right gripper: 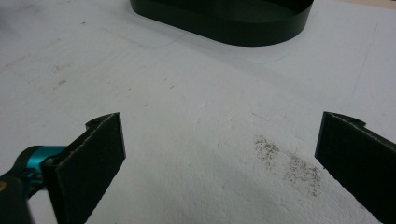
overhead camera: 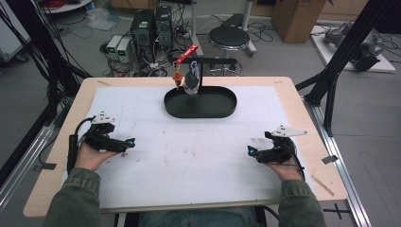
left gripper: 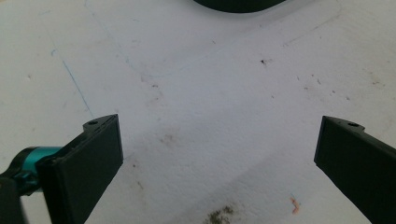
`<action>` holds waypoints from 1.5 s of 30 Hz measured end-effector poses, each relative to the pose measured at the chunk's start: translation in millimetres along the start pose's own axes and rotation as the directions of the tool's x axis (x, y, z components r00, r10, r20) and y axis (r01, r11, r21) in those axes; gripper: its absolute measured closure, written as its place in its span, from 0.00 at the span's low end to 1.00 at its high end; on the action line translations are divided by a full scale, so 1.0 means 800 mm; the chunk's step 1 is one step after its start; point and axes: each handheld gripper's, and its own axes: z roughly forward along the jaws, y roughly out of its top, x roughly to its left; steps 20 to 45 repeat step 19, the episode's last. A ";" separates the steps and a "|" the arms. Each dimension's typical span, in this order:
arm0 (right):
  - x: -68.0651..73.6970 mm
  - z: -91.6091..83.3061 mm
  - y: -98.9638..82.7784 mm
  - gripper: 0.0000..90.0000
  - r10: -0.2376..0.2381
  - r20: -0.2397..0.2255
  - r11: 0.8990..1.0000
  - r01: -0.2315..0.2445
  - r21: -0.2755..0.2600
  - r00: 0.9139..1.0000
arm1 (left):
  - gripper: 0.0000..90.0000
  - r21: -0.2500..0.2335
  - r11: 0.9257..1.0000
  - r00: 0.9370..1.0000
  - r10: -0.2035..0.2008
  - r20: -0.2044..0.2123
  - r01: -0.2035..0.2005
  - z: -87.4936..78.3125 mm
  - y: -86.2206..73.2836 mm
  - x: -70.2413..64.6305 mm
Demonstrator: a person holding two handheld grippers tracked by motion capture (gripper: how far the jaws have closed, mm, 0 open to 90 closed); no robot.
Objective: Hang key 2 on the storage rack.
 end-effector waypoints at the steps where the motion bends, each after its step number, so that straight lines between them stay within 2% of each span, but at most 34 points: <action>1: 0.000 0.000 0.000 0.01 0.001 0.000 1.000 -0.001 0.000 1.000 | 0.02 -0.011 1.000 1.000 -0.002 -0.001 0.002 -0.002 -0.005 0.000; 3: 0.000 0.000 0.000 0.01 -0.001 0.001 1.000 0.001 0.002 1.000 | 0.02 -0.014 1.000 1.000 0.000 -0.006 0.000 -0.006 -0.014 0.000; 7: 0.000 0.001 0.000 0.01 -0.006 0.001 1.000 0.006 0.000 1.000 | 0.02 -0.012 1.000 1.000 -0.021 -0.008 0.021 -0.013 -0.028 0.002; 10: -0.001 0.002 0.000 0.01 -0.010 -0.002 1.000 0.010 -0.003 1.000 | 0.02 0.014 0.999 0.999 -0.034 -0.026 0.034 -0.020 -0.044 0.000; 12: -0.001 0.002 0.000 0.01 -0.007 -0.005 1.000 0.007 0.003 1.000 | 0.02 0.042 0.999 0.999 -0.029 -0.022 0.030 -0.023 -0.054 -0.001; 15: 0.000 0.004 0.001 0.01 -0.009 -0.010 1.000 0.009 0.007 1.000 | 0.02 0.038 0.998 0.999 -0.040 -0.032 0.041 -0.027 -0.061 -0.001; 18: 0.002 0.005 0.001 0.01 -0.018 -0.011 1.000 0.018 0.012 1.000 | 0.02 0.027 0.998 0.998 -0.055 -0.033 0.056 -0.028 -0.063 0.002; 45: 0.002 0.005 0.001 0.01 -0.014 -0.011 1.000 0.014 0.016 1.000 | 0.02 0.028 0.998 0.998 -0.054 -0.032 0.055 -0.028 -0.064 0.003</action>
